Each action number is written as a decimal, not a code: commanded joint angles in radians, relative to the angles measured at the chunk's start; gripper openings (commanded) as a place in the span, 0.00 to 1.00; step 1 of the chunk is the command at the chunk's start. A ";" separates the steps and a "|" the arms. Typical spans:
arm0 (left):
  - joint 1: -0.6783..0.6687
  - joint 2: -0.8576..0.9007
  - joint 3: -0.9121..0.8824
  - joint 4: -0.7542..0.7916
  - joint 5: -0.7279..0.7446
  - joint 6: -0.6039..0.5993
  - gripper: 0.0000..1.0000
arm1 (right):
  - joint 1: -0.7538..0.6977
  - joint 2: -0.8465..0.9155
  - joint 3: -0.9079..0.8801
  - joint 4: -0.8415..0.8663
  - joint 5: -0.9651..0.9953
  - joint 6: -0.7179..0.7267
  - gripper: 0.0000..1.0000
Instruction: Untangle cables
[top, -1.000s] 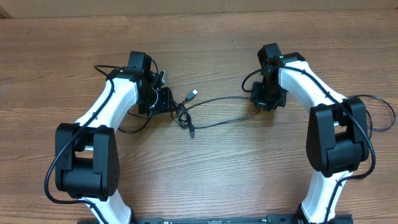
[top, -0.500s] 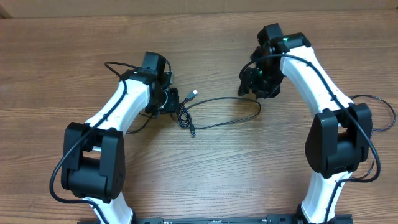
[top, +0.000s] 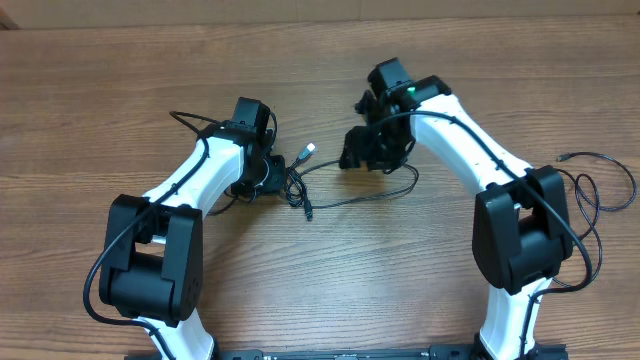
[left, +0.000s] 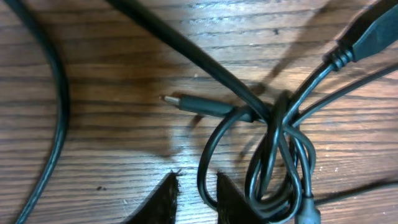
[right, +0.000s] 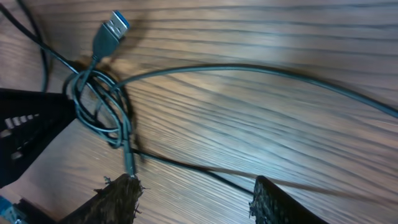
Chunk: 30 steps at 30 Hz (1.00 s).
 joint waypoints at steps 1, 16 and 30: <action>-0.001 -0.011 -0.011 0.000 -0.082 -0.011 0.15 | 0.051 0.010 -0.008 0.032 -0.030 0.029 0.60; 0.000 -0.011 -0.081 0.014 -0.114 -0.026 0.13 | 0.161 0.039 -0.039 0.237 -0.013 0.082 0.69; 0.000 -0.011 -0.133 0.036 -0.173 -0.083 0.13 | 0.159 0.039 -0.145 0.385 0.087 0.131 0.62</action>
